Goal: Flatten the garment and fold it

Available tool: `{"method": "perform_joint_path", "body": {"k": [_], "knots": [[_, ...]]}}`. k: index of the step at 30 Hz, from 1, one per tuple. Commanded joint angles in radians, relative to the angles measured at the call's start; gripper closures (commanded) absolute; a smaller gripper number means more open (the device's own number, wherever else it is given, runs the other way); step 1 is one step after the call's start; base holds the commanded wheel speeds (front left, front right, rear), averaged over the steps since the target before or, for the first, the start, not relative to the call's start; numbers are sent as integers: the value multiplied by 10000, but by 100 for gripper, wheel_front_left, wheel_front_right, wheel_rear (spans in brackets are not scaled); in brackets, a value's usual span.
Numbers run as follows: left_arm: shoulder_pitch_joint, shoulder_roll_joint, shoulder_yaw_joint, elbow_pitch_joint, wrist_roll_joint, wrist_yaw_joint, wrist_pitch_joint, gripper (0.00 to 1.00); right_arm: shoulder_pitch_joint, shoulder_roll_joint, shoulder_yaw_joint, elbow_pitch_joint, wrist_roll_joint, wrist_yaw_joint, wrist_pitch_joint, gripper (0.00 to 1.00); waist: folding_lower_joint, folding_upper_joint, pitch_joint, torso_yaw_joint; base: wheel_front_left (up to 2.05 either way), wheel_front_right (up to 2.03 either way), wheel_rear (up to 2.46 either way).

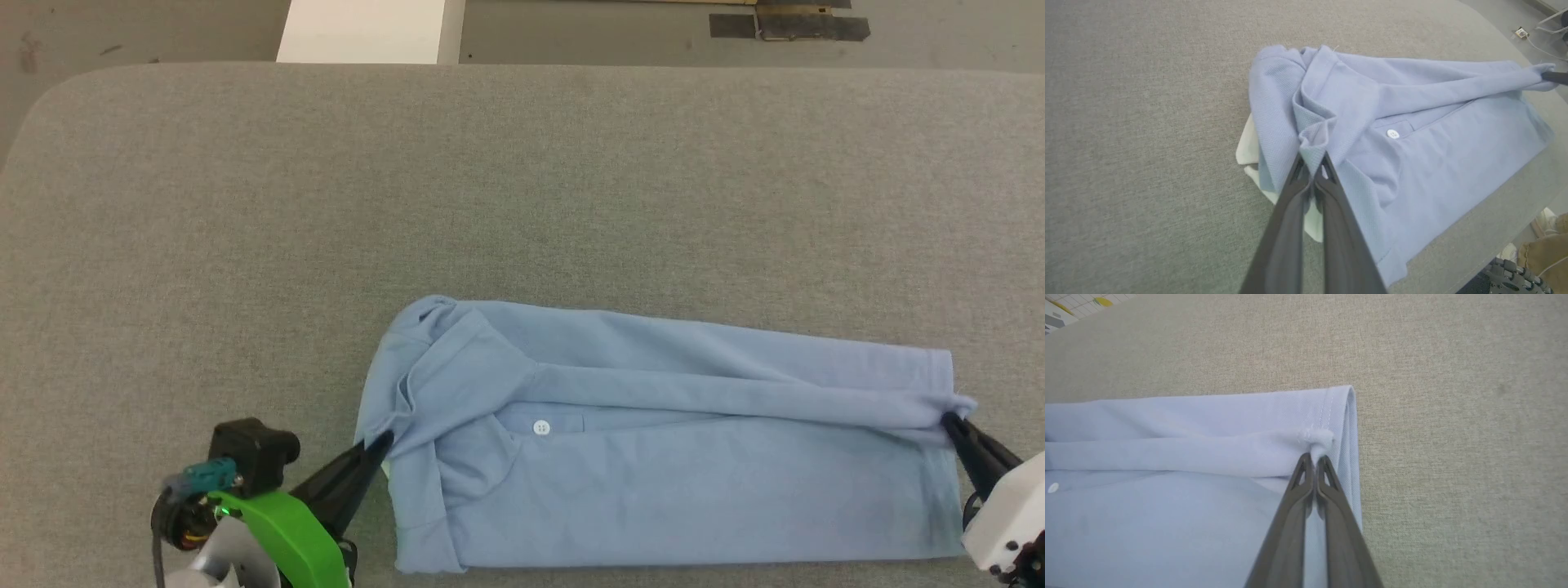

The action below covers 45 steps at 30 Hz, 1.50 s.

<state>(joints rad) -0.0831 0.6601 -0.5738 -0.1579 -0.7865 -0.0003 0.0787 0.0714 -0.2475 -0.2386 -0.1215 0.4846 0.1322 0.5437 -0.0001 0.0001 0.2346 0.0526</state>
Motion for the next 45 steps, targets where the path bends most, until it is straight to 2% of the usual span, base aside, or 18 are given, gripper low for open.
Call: {"method": "perform_joint_path", "body": {"k": [1,2,3,4,9,13,16,20,24,26,29,35,36,37,38,45], "knots": [[106,-76,-73,203,81,-55,23,100,125,-8,28,138,-71,-15,-163,89,1,-1,-97,-20,0,0,0],[107,-111,-111,314,105,-51,16,100,140,-7,39,208,-101,-15,-228,64,1,-1,-133,-22,0,0,0],[105,-193,-156,522,135,-27,-27,62,167,-8,70,348,-174,-15,-336,0,1,-1,-198,-27,0,0,0],[102,-275,-153,673,148,14,-107,0,169,18,67,453,-211,-15,-411,0,1,-1,-253,-30,0,0,0],[178,-709,257,907,-77,400,-759,0,124,105,0,418,-71,-15,-482,0,1,-1,-460,-61,0,0,0],[357,-971,1092,554,-347,1018,-1637,0,82,283,-485,-108,149,-15,-345,0,1,-1,-531,-83,0,0,0],[448,-1022,1740,137,176,1803,-2640,0,-50,512,-1129,-476,-216,-15,-351,0,1,-1,-502,-97,0,0,0],[655,-1341,2452,-519,1340,2931,-3304,0,-184,1079,-1654,-489,-952,-15,-46,0,1,-1,-416,-55,0,0,0],[907,-1926,2931,-1199,2575,3564,-3395,0,-255,1448,-1622,-148,-1333,-15,286,0,1,-1,-266,94,0,0,0],[1102,-2259,3049,-1372,2989,3606,-3399,0,-308,1529,-1563,112,-1479,-15,389,0,1,-1,-186,176,0,0,0],[1279,-2470,3010,-1326,3554,3471,-3401,0,-446,1590,-1539,605,-1738,-15,439,0,1,-1,-60,304,0,0,0],[1297,-2632,2974,-1098,4119,3238,-3403,0,-552,1491,-1117,1687,-1794,-15,1161,0,1,-1,38,518,0,0,0],[1297,-2647,2980,-1062,4162,3198,-3403,0,-539,1467,-1024,1833,-1707,-15,1413,33,1,-1,39,551,0,0,0],[1299,-2670,2990,-1034,4188,3162,-3403,0,-553,1469,-985,1915,-1594,-15,1601,72,1,-1,36,575,0,0,0],[1302,-2693,3002,-1017,4201,3139,-3403,0,-580,1473,-1012,1951,-1520,-15,1704,100,1,-1,31,590,0,0,0],[1419,-2880,3060,-857,4183,3007,-3404,0,-894,1192,-1379,1868,-1586,-15,1604,100,1,-1,-135,573,0,0,0]]}}
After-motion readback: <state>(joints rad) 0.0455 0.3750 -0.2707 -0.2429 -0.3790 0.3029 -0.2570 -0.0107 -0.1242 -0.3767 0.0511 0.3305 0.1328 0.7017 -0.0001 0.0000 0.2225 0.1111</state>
